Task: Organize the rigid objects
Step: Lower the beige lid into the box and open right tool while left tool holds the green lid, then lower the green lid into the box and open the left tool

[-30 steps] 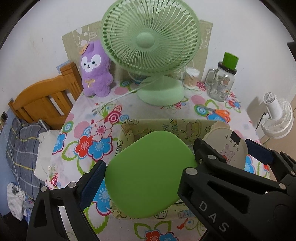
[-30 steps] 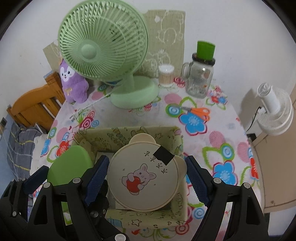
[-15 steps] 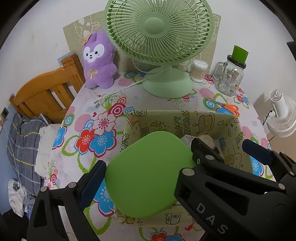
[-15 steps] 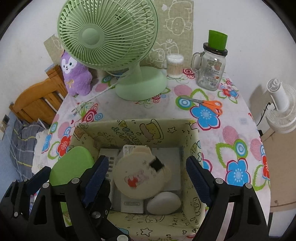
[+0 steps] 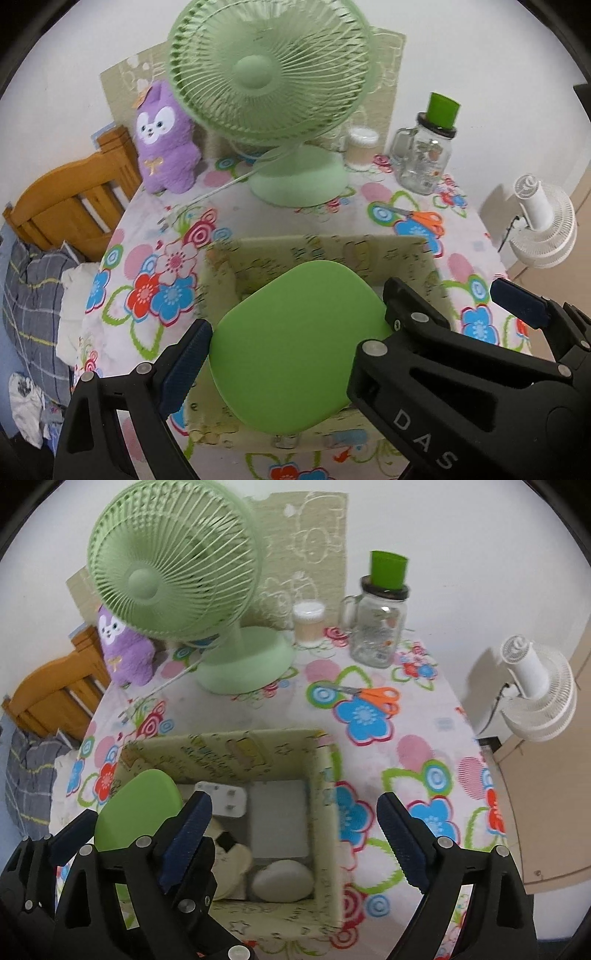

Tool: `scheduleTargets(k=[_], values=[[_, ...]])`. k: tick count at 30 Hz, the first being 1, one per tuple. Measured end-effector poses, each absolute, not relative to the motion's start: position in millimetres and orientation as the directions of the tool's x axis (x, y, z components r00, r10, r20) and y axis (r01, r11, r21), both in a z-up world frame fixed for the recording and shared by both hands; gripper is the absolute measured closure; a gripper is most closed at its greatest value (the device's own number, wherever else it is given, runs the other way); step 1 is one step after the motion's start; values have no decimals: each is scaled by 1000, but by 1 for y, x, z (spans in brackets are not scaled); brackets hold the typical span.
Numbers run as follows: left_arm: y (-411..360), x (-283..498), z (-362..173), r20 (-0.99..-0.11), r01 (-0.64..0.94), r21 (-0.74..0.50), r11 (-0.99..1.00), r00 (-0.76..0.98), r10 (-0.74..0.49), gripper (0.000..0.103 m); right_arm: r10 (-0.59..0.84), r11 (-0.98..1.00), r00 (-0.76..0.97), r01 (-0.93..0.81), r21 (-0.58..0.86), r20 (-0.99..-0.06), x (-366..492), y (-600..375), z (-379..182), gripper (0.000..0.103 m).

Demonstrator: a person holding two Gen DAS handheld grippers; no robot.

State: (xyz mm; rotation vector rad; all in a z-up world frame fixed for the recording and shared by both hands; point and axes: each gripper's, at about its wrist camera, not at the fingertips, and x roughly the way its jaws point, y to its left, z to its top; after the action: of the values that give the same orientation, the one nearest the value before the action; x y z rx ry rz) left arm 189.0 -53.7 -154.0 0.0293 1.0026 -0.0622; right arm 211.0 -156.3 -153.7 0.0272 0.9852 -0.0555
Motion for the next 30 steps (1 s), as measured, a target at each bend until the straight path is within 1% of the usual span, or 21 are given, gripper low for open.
scheduleTargets(k=[8,30], values=[[-72,191,-156,-840,108,-24,994,536,-79,7,-89,993,549,113,-31,-831,205,-178,-150,8],[-85,212,-202,-886,124,-27,992,456,-81,7,-127,984,484,171,-48,-866,209,-198,-184,8]])
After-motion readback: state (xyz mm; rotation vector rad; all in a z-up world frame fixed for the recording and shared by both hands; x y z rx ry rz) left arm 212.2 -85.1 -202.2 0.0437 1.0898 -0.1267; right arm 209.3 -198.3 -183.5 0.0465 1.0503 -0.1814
